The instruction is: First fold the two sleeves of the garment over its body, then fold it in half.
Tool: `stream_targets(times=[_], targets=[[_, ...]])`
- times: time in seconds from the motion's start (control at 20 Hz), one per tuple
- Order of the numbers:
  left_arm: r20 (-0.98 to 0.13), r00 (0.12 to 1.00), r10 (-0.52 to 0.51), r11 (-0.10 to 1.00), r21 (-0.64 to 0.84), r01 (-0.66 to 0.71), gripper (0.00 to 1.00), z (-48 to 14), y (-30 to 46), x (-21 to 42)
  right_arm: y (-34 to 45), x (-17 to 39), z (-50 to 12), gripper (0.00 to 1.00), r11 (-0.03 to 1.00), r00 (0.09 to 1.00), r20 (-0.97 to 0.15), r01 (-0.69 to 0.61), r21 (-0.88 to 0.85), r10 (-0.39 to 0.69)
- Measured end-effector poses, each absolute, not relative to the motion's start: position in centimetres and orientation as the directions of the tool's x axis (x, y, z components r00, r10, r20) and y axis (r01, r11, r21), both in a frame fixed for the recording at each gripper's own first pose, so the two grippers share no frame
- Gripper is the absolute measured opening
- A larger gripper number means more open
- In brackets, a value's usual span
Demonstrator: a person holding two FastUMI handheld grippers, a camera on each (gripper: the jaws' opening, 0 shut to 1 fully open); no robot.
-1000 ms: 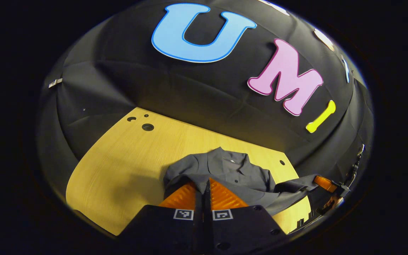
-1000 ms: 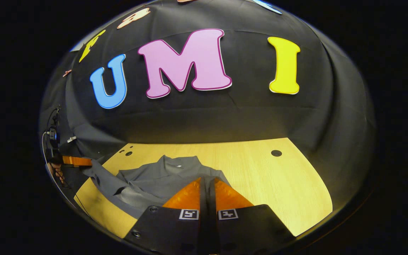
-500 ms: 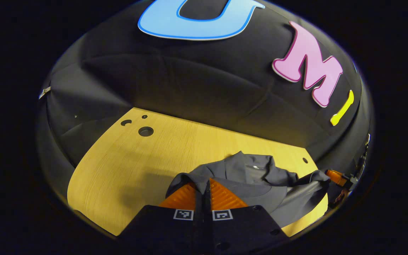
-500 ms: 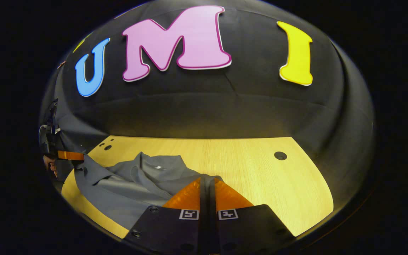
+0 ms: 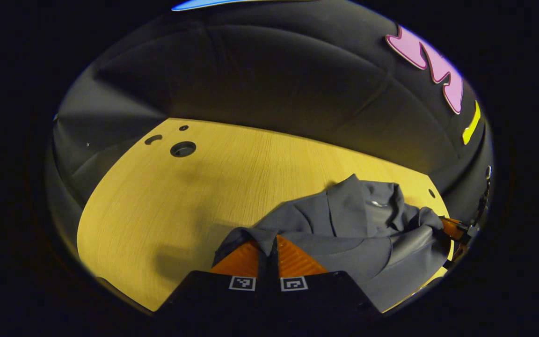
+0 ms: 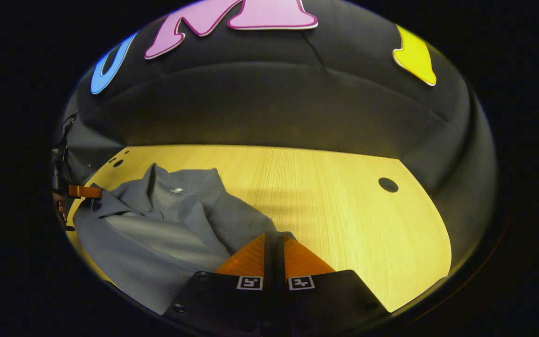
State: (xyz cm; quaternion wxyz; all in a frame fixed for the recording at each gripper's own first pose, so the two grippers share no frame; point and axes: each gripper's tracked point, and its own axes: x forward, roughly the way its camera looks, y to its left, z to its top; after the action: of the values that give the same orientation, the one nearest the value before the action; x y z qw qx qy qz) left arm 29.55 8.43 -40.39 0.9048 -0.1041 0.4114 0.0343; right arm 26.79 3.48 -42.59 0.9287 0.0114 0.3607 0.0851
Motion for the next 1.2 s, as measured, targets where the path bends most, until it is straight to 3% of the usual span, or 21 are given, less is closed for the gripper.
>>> stream_targets(times=[0.45,0.55,0.65,0.85,0.95,1.1,1.2], targets=[[-0.758,0.653,-0.003,0.988,-0.105,-0.117,0.09,-41.8,8.2,29.2,3.4,26.3,-44.8,0.11,0.988,0.686,-0.715,-0.143,0.051,0.136],[-0.762,0.648,-0.001,0.987,-0.105,-0.122,0.11,-41.7,8.1,29.0,2.1,26.3,-44.4,0.42,0.994,0.690,-0.718,-0.109,0.020,0.090],[-0.763,0.646,0.014,0.986,-0.098,-0.137,0.21,-41.4,8.2,28.8,1.6,26.1,-43.7,0.72,0.996,0.694,-0.715,-0.089,0.024,0.079],[-0.744,0.668,0.005,0.982,-0.121,-0.143,0.51,-40.0,7.3,28.6,1.4,25.9,-41.7,0.77,0.994,0.729,-0.680,-0.109,-0.005,0.076],[-0.738,0.674,0.004,0.984,-0.116,-0.133,0.75,-39.3,7.0,28.5,1.5,25.8,-40.7,0.80,0.994,0.741,-0.666,-0.111,-0.001,0.082],[-0.725,0.688,0.018,0.987,-0.098,-0.129,0.93,-38.1,6.9,28.4,1.2,25.4,-39.2,0.85,0.995,0.759,-0.646,-0.103,0.004,0.081],[-0.712,0.702,0.013,0.986,-0.107,-0.126,0.93,-37.0,6.4,28.2,0.7,25.2,-37.9,0.87,0.995,0.775,-0.628,-0.097,-0.006,0.072]])
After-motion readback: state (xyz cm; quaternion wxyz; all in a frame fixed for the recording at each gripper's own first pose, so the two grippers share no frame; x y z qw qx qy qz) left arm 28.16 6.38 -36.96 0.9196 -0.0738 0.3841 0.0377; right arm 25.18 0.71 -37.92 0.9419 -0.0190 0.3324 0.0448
